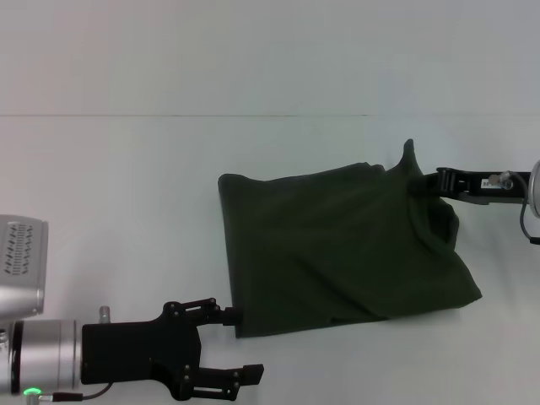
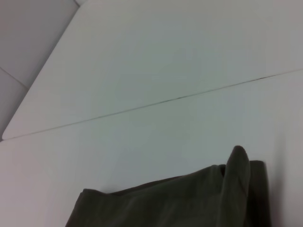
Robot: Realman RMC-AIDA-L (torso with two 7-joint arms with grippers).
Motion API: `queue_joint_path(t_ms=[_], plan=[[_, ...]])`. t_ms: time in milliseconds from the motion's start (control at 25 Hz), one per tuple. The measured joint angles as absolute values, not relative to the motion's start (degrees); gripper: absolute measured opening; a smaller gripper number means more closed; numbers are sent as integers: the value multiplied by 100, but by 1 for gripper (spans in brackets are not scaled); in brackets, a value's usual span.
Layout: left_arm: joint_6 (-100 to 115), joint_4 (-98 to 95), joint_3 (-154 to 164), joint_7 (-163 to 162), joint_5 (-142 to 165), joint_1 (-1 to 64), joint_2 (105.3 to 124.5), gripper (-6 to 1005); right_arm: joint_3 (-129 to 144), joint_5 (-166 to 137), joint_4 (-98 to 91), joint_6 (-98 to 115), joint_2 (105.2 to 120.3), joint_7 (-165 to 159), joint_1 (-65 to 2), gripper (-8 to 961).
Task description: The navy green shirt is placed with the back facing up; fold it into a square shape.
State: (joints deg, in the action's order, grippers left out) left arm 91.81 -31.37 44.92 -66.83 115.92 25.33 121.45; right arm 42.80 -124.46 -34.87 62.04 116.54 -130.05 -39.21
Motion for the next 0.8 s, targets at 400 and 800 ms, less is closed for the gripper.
queue_joint_path(t_ms=[400,800], plan=[[9212,-3120,4448,-6745,11592,2521,12145,871,3589,-12435,-3484,6254,11647,-12784,-3615,189],[9301,-3124,4415,-7050,11527,2525,12145,871,3206,-11396,-3485,7301,11576,-11651,-3197,612]])
